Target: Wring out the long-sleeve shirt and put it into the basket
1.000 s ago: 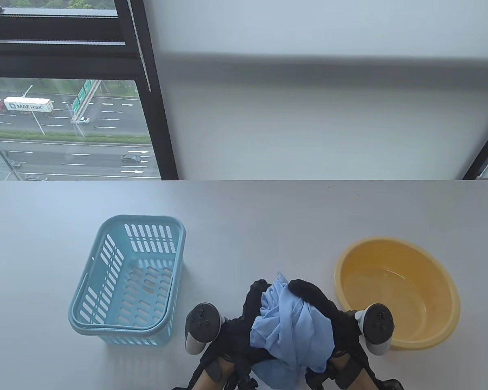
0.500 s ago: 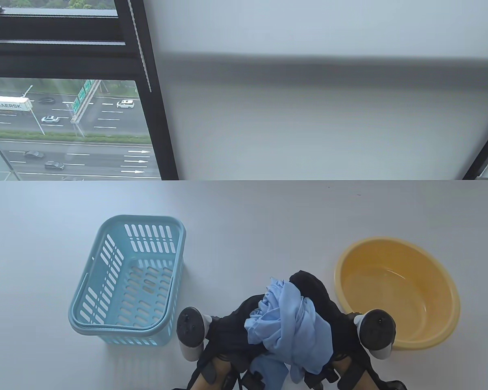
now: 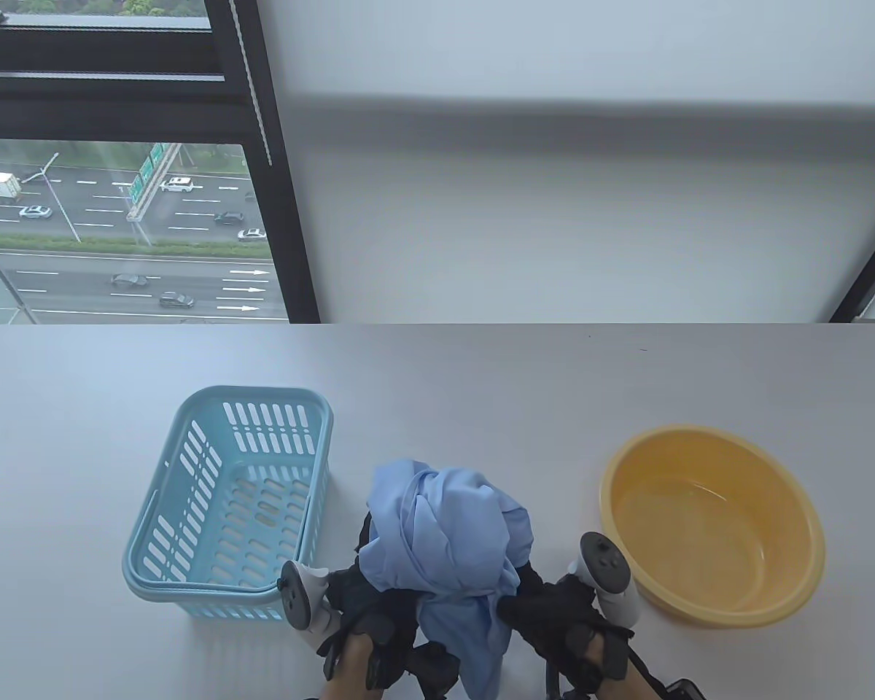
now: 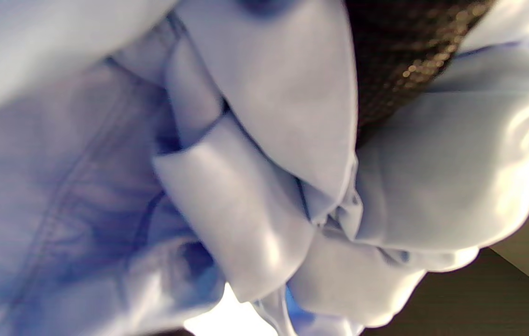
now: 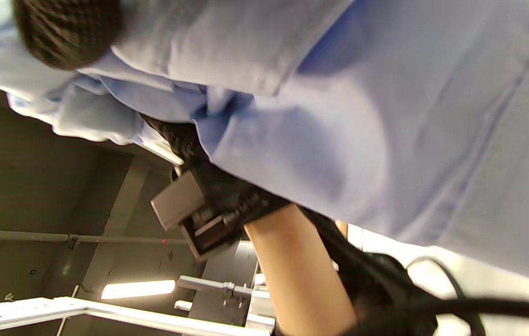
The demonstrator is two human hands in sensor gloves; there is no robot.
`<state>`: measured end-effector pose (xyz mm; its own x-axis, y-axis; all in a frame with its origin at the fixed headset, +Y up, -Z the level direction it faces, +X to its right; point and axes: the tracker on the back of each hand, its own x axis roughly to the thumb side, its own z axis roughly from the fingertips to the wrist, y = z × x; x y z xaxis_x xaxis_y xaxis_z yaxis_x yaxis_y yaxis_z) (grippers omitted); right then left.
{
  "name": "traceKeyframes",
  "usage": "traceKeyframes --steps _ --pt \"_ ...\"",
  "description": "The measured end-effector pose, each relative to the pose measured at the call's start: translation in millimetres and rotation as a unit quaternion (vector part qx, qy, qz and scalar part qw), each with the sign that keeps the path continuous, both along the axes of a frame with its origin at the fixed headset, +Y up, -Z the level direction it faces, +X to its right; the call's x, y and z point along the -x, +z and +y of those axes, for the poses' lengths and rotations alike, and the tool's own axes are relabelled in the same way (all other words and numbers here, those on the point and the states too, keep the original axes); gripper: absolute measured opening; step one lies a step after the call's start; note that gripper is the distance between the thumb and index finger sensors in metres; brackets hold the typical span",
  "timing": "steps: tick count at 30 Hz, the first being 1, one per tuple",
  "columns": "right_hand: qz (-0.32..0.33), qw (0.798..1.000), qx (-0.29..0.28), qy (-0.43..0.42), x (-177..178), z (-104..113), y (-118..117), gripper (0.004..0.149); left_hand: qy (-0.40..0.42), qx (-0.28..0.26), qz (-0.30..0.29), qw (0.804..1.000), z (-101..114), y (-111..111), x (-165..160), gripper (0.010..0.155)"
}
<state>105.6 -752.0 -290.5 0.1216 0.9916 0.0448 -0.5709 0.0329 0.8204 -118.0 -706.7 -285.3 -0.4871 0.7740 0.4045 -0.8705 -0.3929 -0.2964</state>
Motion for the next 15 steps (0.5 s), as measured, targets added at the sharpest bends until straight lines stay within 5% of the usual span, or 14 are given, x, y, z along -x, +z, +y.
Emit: traceKeyframes --steps 3,9,15 --pt "-0.011 1.000 0.001 0.016 1 -1 -2 0.117 0.005 0.003 -0.003 1.000 0 1 -1 0.072" --pt "-0.176 0.982 -0.045 0.049 -26 15 -13 0.075 -0.071 -0.008 0.046 0.996 1 2 0 0.073" --pt "-0.254 0.966 -0.046 0.016 -45 27 -11 0.060 -0.164 -0.026 0.110 0.980 3 6 -3 0.087"
